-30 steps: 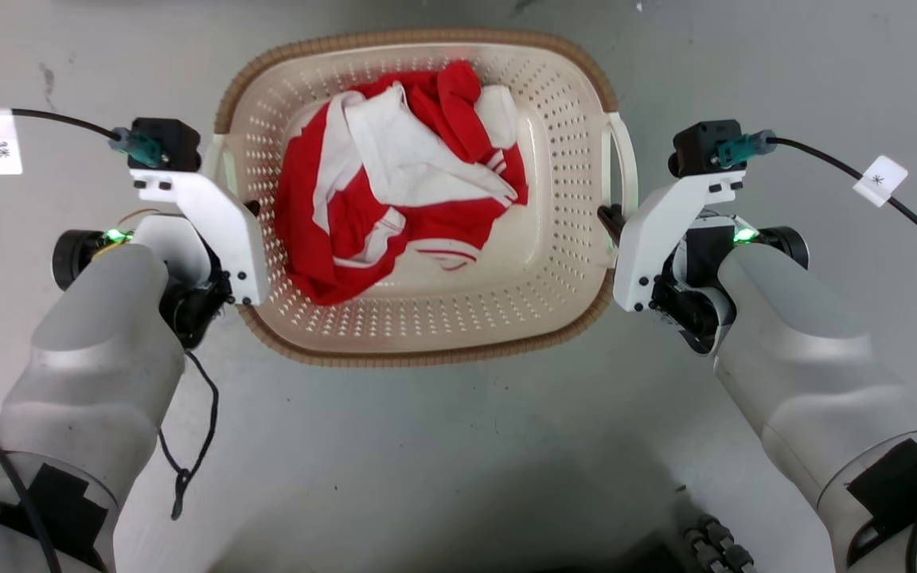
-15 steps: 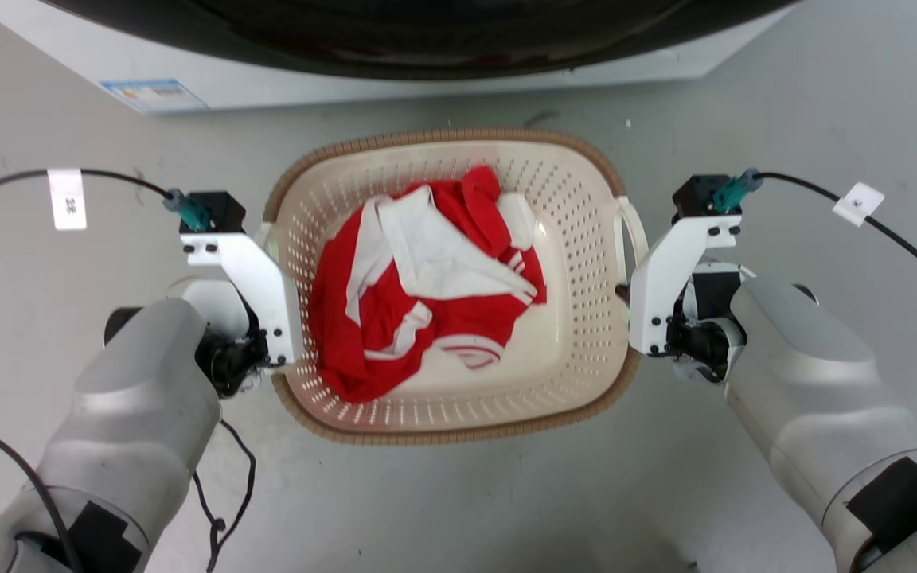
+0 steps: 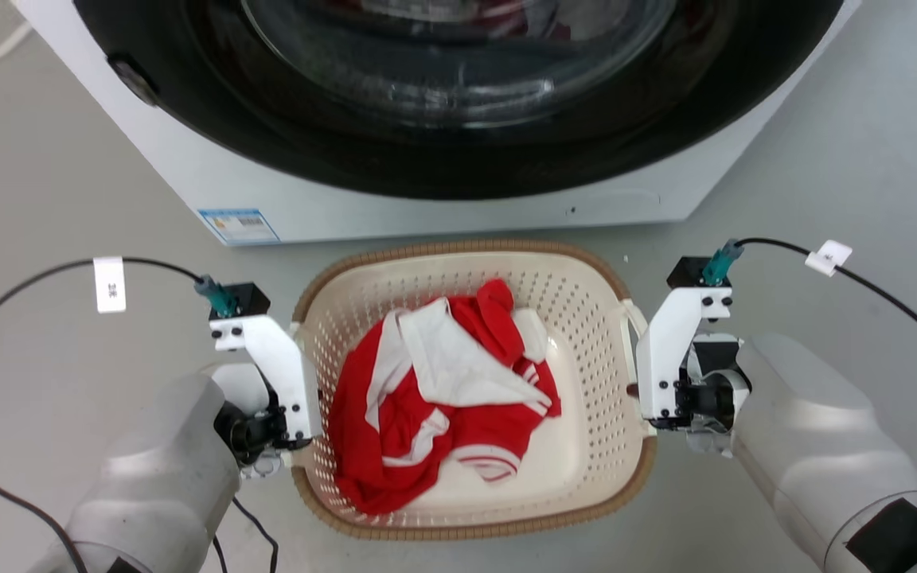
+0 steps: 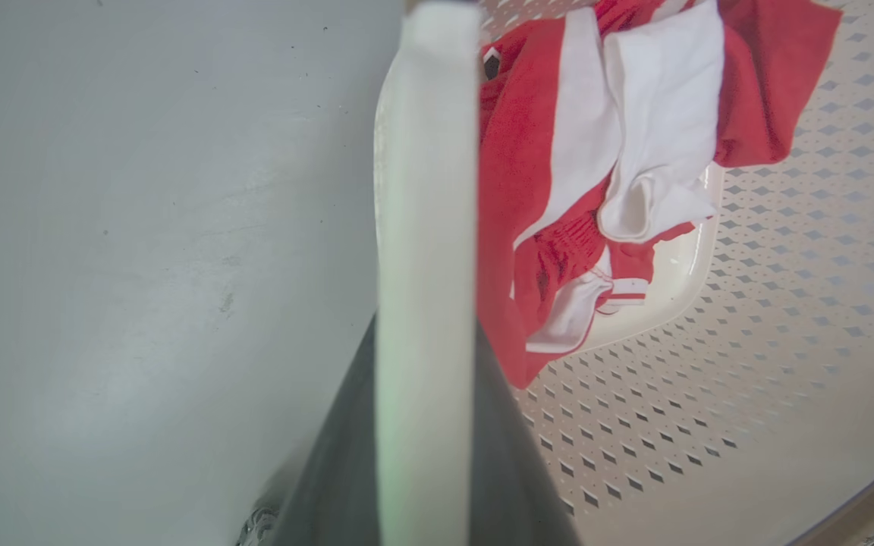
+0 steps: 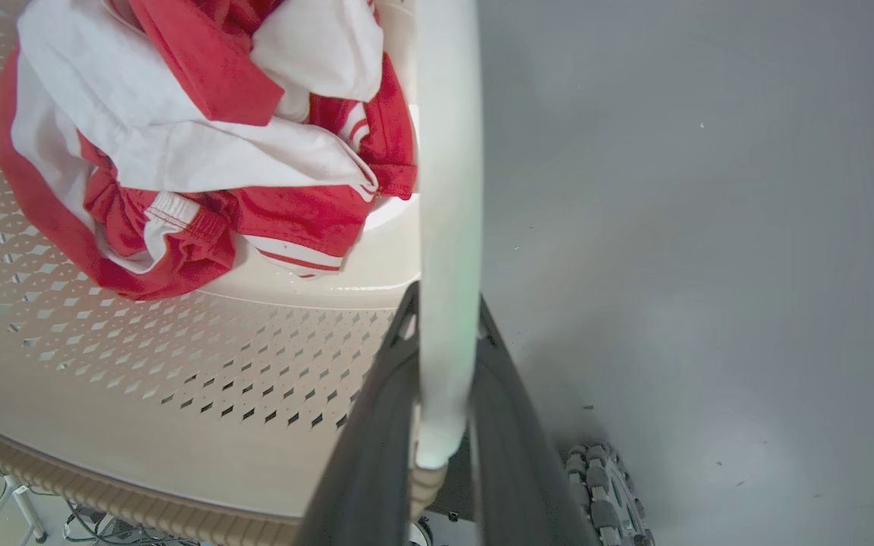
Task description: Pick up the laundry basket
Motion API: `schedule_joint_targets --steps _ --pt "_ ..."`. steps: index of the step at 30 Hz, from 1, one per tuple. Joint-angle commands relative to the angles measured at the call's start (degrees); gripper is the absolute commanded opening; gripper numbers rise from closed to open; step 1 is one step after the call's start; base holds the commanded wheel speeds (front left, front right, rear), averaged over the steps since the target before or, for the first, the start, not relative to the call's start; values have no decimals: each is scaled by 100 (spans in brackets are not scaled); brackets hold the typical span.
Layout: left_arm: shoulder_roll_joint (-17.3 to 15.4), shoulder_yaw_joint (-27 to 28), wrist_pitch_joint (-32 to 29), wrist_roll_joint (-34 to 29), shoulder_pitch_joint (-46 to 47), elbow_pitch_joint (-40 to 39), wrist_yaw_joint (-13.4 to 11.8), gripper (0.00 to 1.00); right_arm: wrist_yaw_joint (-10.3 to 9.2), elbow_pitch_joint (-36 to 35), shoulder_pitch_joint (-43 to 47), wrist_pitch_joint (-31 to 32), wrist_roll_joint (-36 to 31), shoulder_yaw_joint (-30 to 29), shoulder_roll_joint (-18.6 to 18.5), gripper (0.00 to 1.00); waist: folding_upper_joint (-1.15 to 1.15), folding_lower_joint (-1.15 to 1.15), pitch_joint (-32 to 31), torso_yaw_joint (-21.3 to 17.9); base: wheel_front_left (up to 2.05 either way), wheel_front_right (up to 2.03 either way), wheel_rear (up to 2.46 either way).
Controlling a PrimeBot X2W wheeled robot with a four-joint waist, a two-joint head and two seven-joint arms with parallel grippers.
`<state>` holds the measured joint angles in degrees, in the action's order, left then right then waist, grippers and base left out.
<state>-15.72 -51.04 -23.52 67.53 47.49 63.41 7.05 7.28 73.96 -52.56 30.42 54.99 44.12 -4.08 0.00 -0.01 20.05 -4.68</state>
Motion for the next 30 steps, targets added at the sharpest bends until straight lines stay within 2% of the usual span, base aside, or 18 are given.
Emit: schedule_joint_targets --steps 1,13,24,30 --pt "158 17 -33 120 -31 -68 79 0 42 -33 101 120 77 -21 101 0 0 1 -362 77 0 0 0" --pt "222 -72 -532 513 -285 99 79 0 44 -27 406 1068 66 -344 -52 0 0 1 -1229 176 0 0 0" --pt "296 -191 -682 683 -621 194 78 0 43 -25 710 1644 -216 -782 -74 0 0 1 -1921 215 0 0 0" --pt "299 -227 -780 775 -762 173 78 0 43 -24 833 1852 -370 -1026 -26 0 0 1 -2051 199 0 0 0"
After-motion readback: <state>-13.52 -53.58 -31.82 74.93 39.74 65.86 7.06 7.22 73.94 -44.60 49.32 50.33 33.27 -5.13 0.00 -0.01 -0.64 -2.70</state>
